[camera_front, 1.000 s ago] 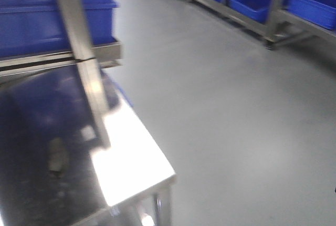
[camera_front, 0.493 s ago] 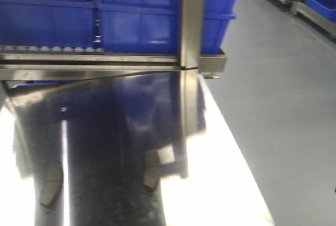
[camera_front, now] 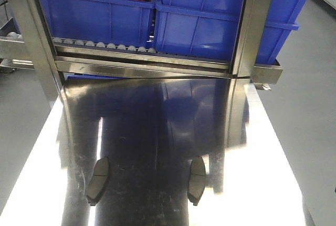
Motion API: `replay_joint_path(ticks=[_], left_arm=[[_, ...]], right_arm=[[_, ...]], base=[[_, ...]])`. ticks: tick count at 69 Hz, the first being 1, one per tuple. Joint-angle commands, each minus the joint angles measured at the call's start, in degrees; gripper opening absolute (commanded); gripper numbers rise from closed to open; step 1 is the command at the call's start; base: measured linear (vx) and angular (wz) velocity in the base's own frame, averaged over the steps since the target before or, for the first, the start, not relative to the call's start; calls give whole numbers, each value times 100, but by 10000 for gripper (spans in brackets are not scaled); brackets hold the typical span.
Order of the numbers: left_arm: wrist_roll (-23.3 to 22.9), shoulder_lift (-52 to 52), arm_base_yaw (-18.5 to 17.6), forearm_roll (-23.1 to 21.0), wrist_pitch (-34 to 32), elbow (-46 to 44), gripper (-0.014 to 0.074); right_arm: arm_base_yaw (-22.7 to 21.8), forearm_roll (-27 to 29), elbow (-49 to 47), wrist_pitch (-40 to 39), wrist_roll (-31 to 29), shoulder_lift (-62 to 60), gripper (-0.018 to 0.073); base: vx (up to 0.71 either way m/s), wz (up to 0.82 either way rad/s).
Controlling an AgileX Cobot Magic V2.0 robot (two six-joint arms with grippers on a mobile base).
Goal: Move and align brake pads A on conveyor
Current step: 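Turn and approach the steel table holding two brake pads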
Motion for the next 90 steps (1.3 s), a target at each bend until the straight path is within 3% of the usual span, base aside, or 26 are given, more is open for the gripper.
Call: replay_joint_path(ticks=[1, 90], left_arm=[[-4, 92, -29, -34, -423, -135, 439], [-4, 92, -29, 7, -471, -135, 439]], right_arm=[[-18, -31, -156, -415, -69, 80, 505], [-18, -31, -156, -415, -69, 80, 505]], base=[[-3, 14], [-1, 2]])
